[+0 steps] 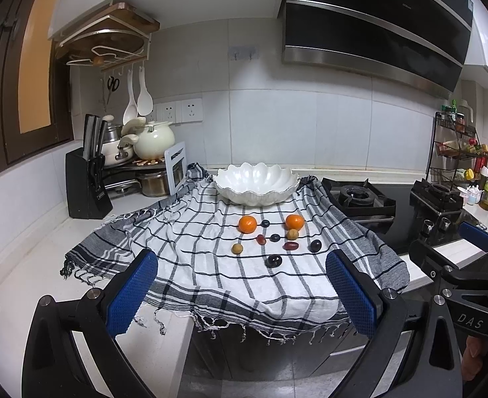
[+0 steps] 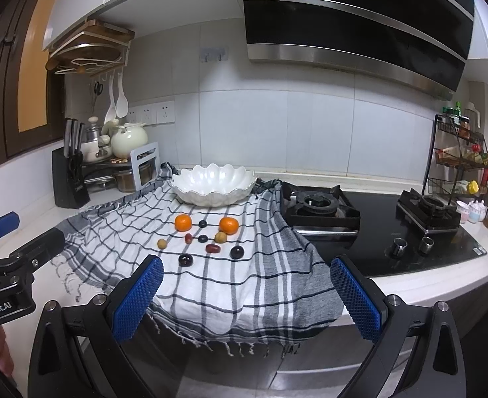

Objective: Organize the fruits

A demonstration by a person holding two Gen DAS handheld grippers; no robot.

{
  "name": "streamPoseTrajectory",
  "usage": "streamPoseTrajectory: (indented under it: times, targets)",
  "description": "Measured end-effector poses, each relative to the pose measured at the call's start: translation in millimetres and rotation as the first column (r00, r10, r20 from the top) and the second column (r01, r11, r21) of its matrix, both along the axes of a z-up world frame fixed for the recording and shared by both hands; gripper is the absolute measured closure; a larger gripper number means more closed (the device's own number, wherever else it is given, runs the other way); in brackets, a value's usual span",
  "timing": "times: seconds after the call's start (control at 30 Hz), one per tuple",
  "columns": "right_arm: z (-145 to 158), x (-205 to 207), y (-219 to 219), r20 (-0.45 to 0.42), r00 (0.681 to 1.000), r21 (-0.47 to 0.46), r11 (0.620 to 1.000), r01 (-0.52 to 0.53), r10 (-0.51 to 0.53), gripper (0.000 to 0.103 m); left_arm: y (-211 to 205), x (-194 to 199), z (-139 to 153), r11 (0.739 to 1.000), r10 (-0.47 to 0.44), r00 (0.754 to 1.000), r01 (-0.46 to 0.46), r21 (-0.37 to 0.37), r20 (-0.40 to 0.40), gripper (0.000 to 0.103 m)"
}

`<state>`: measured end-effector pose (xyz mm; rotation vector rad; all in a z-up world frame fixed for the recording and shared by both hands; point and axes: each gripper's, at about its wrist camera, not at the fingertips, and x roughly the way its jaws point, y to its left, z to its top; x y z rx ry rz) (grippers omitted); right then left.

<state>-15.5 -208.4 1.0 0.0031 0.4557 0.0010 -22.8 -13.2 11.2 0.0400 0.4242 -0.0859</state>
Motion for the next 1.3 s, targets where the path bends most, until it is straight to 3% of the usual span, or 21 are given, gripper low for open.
streamPoseTrajectory:
  times: [0.5, 0.9, 1.3]
  targets:
    - [0.2, 5.7, -10.8, -0.005, 1.000, 0.006, 1.000, 0.003, -0.003, 0.001, -11.4, 7.0, 7.9, 1.000, -0.003, 1.000, 0.003, 0.008, 0.001, 0.000]
    - [-6.0, 14.1, -14.5, -0.019, 1.000, 0.010, 1.000, -0.004, 0.005, 0.001, -23.9, 24.5, -1.7, 1.000, -0.015, 1.000, 0.015, 0.005, -0.027, 0.000]
    - [-26.5, 62.5, -14.7, -0.075, 0.996, 0.006, 0.999, -0.047, 0.047, 0.005, -32.1, 68.4, -23.1, 1.000, -0.003, 0.997, 0.004, 0.011, -0.078, 0.000]
